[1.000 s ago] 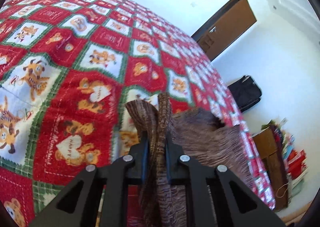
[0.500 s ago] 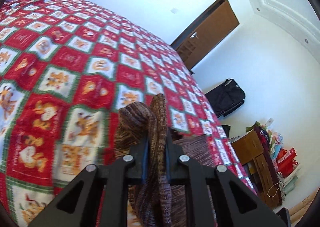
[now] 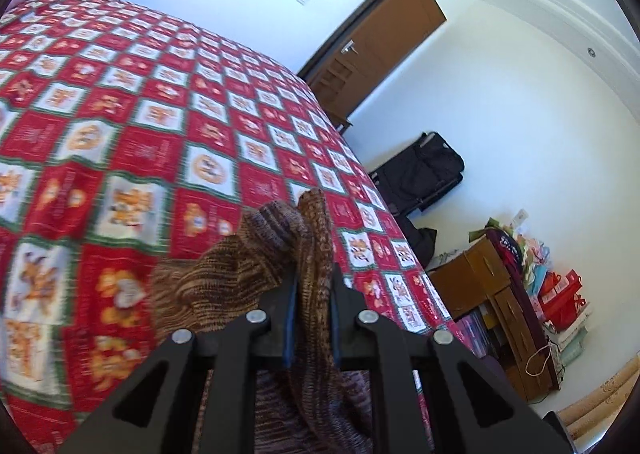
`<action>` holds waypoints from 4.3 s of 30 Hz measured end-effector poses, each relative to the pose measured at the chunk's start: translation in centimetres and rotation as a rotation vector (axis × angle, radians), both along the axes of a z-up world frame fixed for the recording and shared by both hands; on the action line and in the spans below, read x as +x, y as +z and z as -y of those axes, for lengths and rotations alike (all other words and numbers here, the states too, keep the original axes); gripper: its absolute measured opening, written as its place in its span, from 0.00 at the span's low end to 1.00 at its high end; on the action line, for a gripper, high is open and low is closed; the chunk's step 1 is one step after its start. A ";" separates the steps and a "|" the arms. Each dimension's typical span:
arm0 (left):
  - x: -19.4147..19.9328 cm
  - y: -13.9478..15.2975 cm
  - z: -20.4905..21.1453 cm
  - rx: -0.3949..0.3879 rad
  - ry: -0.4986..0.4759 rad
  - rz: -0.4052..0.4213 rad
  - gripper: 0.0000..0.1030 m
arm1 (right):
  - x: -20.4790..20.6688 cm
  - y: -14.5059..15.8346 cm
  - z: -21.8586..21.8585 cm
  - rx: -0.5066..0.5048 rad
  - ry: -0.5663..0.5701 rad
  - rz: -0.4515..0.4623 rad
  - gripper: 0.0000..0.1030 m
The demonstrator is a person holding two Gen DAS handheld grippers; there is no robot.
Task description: Fold small clothes
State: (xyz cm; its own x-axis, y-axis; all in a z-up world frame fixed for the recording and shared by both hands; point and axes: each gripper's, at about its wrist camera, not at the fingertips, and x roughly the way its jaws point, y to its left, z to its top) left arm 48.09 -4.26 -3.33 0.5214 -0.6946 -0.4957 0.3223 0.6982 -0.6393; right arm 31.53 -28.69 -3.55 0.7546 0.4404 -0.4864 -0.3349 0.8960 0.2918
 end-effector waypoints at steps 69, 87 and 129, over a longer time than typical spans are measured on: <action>-13.4 -9.3 4.9 0.371 -0.120 0.104 0.81 | 17.1 -3.8 8.0 -0.057 -0.138 -0.335 0.34; -13.6 -9.2 4.8 0.364 -0.124 0.116 0.87 | 11.2 -1.4 7.4 -0.199 -0.124 -0.228 0.16; -12.3 -8.5 2.5 0.199 0.009 0.044 0.97 | 16.0 -5.1 10.2 -0.028 0.006 -0.363 0.58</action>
